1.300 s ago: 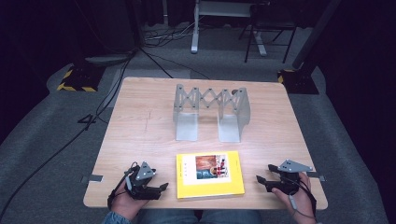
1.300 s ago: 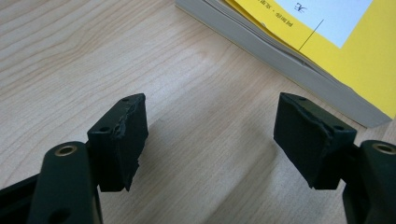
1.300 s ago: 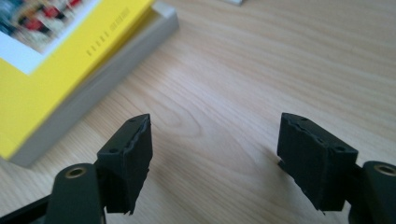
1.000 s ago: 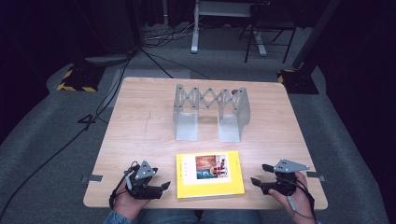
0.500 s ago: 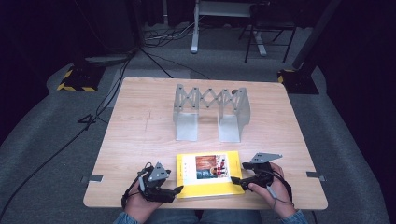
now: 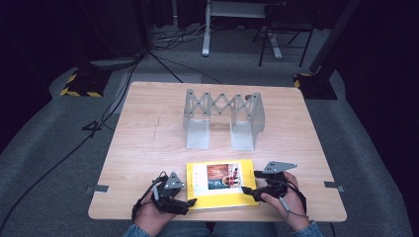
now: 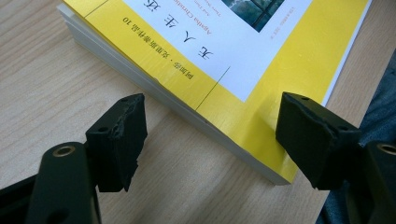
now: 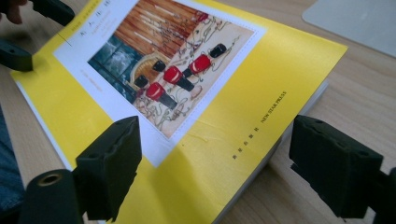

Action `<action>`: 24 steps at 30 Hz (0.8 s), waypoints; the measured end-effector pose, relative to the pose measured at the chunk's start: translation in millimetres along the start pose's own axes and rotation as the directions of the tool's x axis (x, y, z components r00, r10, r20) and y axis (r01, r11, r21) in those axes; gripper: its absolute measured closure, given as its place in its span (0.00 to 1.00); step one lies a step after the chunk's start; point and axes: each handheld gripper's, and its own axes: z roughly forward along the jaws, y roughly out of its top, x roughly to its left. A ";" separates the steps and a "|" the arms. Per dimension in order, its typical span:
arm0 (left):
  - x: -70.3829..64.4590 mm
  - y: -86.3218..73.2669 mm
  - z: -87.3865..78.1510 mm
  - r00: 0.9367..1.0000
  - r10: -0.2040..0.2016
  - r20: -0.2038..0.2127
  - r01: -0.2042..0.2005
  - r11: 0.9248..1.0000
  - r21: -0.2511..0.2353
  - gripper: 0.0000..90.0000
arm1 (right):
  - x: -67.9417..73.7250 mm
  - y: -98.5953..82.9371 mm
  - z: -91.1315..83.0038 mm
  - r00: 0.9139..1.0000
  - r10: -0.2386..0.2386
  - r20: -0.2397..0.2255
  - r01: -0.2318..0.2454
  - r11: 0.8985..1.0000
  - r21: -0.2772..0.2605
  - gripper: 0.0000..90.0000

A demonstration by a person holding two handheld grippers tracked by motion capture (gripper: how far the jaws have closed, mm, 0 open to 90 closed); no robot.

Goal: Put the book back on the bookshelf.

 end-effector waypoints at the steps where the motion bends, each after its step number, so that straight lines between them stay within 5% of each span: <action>1: 0.0 0.0 0.0 1.000 0.000 0.000 0.000 1.000 0.000 0.28 | 0.0 0.0 0.0 1.000 0.000 0.000 0.000 1.000 0.000 0.20; 7: 0.4 -0.3 0.4 1.000 -0.001 0.001 0.001 1.000 -0.004 0.28 | 7.0 6.7 -13.6 1.000 -0.023 -0.012 0.022 0.999 -0.040 0.22; 8: 0.3 -0.3 0.5 1.000 -0.003 0.001 0.003 1.000 -0.006 0.28 | 8.9 6.8 -16.0 0.999 -0.032 -0.005 0.032 0.998 -0.046 0.25; 9: 0.2 -0.4 0.5 1.000 -0.001 0.000 0.001 1.000 -0.006 0.28 | 12.5 6.2 -20.1 0.999 -0.043 -0.022 0.042 0.998 -0.039 0.39; 12: -0.1 -0.6 0.8 1.000 -0.002 -0.003 0.002 1.000 -0.010 0.28 | 16.4 3.7 -22.4 0.998 -0.037 -0.045 0.035 0.999 -0.029 0.43; 18: -0.4 -0.3 1.4 1.000 -0.009 -0.002 0.009 1.000 -0.011 0.28 | 22.0 -2.2 -17.0 0.995 -0.068 -0.075 0.069 0.998 0.005 0.45; 24: -1.0 -0.2 2.7 1.000 -0.015 -0.002 0.015 1.000 -0.020 0.28 | 11.3 -6.2 -3.9 0.996 -0.021 -0.091 0.022 1.000 0.009 0.47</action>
